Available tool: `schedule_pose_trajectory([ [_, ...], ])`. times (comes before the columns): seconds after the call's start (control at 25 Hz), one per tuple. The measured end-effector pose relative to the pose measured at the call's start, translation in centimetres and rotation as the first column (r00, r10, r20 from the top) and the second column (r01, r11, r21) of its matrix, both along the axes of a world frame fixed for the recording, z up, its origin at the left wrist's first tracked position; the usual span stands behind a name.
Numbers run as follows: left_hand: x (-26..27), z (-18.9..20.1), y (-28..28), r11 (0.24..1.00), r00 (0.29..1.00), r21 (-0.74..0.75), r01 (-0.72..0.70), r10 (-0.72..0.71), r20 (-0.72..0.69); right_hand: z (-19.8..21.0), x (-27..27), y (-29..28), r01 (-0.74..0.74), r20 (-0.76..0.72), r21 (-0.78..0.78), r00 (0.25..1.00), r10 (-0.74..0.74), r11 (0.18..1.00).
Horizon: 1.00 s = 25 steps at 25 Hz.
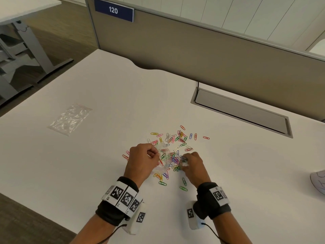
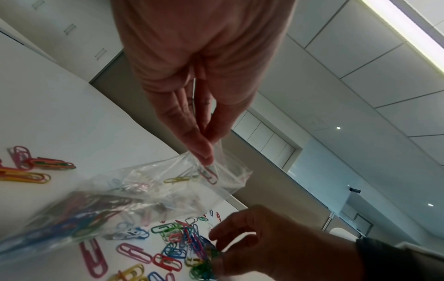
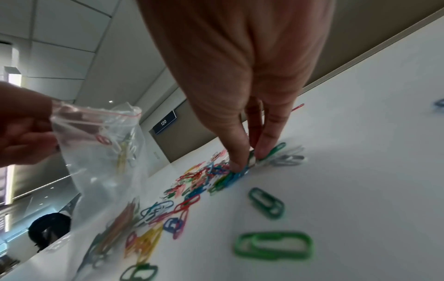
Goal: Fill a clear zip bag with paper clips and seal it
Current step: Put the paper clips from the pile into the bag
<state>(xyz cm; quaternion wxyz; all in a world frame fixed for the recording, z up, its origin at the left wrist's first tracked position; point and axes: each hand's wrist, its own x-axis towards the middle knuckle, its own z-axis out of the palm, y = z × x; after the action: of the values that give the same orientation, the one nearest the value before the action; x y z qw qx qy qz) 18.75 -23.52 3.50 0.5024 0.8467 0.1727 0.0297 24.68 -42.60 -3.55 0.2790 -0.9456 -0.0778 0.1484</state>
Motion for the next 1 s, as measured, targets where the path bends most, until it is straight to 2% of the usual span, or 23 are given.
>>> schedule_pose_trajectory([
  [0.12, -0.1, 0.0, 0.0, 1.000, 1.000, 0.001, 0.008, -0.008, -0.003, 0.6, 0.7, 0.8, -0.086, 0.037, 0.047, 0.996, 0.084, 0.995],
  [0.28, -0.1, -0.2, 0.1, 1.000, 1.000, 0.004, 0.008, -0.008, -0.009, 1.0, 1.3, 0.9, -0.339, -0.052, -0.201, 0.941, 0.335, 0.919],
  [0.32, -0.2, -0.2, 0.1, 1.000, 1.000, 0.005, 0.010, -0.010, -0.010, 0.7, 1.3, 0.9, -0.349, -0.043, -0.208, 0.936, 0.349, 0.914],
  [0.48, -0.2, -0.1, -0.1, 1.000, 1.000, 0.017, 0.015, -0.015, -0.007, -0.3, 1.2, 0.6, -0.261, 0.126, -0.078, 0.955, 0.269, 0.962],
  [0.68, -0.3, 0.0, -0.1, 1.000, 1.000, 0.010, 0.008, -0.007, -0.010, -0.7, 0.1, 0.3, -0.225, 0.219, -0.117, 0.944, 0.246, 0.967],
  [0.76, -0.3, -0.1, -0.1, 1.000, 1.000, 0.009, 0.007, -0.007, 0.000, -0.2, 0.2, 0.1, -0.118, 0.192, 0.007, 0.975, 0.114, 0.993],
  [0.84, -0.3, -0.1, -0.1, 1.000, 1.000, 0.009, 0.006, -0.006, 0.001, 0.5, 0.3, -0.1, 0.070, 0.093, 0.237, 0.991, -0.094, 0.969],
  [0.92, -0.3, -0.2, -0.2, 1.000, 1.000, 0.014, 0.008, -0.008, -0.001, 1.8, 0.2, 0.0, 0.235, -0.080, 0.476, 0.971, -0.224, 0.848],
  [1.0, -0.2, -0.2, -0.3, 1.000, 1.000, 0.022, 0.011, -0.011, -0.006, 3.6, -0.5, 0.6, 0.329, -0.260, 0.672, 0.944, -0.204, 0.663],
])
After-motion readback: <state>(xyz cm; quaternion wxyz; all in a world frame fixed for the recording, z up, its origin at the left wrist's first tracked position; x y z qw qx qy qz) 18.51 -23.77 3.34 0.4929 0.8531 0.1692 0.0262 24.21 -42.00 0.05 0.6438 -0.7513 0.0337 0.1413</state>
